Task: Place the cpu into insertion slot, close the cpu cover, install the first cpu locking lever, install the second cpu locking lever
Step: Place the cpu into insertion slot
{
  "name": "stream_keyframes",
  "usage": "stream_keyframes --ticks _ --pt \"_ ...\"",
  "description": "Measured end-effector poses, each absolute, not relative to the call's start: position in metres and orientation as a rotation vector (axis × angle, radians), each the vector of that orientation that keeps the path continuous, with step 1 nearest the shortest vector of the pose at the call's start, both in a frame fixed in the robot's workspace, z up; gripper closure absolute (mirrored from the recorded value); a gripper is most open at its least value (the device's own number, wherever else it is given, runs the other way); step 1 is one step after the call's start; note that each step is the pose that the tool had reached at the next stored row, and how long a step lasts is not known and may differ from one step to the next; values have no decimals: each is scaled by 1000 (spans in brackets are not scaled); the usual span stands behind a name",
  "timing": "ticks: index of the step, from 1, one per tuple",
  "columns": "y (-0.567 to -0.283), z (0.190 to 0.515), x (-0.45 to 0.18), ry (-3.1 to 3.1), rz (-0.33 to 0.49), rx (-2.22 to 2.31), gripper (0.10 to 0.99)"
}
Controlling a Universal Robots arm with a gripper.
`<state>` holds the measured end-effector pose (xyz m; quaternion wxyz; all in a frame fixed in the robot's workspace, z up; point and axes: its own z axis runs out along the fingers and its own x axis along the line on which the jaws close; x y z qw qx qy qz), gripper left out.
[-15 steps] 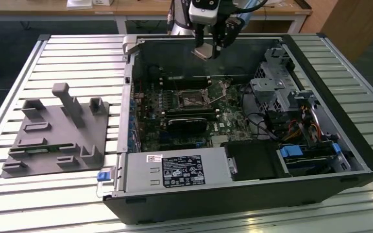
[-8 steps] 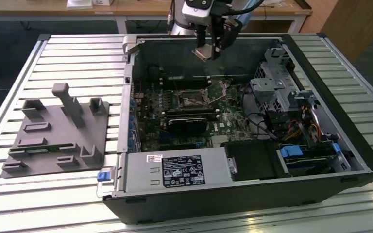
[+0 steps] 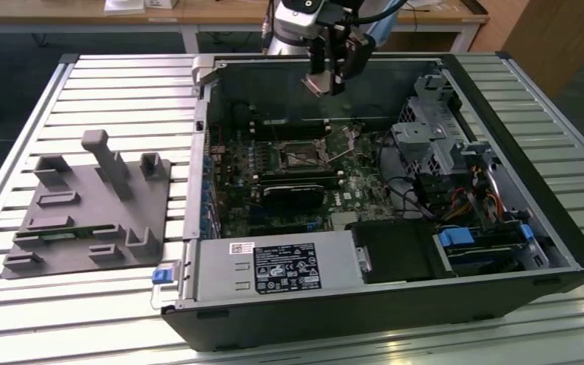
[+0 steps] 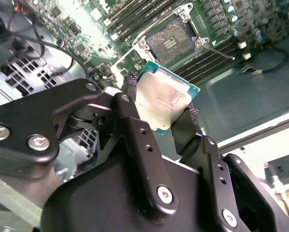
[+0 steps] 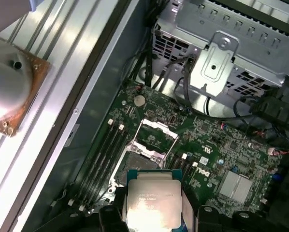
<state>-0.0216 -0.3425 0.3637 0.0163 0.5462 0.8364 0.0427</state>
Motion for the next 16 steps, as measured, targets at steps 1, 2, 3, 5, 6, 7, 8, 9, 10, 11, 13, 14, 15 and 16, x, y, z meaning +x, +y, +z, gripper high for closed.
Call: stream_keyframes --ticks 1,2,3,5,6,7,8,9,10,11,13,14,15,16 --pt "-343 364 -22 2586 132 1719 549" --pt "-343 363 -22 2572 132 1740 549" --pt "-343 363 -22 2551 131 1769 549" --pt "-343 363 -22 2518 130 1812 549" --pt "-343 363 -22 2502 130 1833 549" --pt "-343 363 -22 2486 129 1854 549" --pt "-343 362 -22 2471 129 1873 549" --pt "-343 362 -22 2457 128 1891 549" --pt "-343 362 -22 2444 128 1906 549" --pt "-342 362 -22 2431 127 1921 549" --pt "-342 361 -23 2405 126 1953 549" --pt "-342 361 -23 2392 126 1968 549" --pt "-342 361 -23 2379 126 1982 549" --pt "-342 360 -23 2367 125 1996 549"
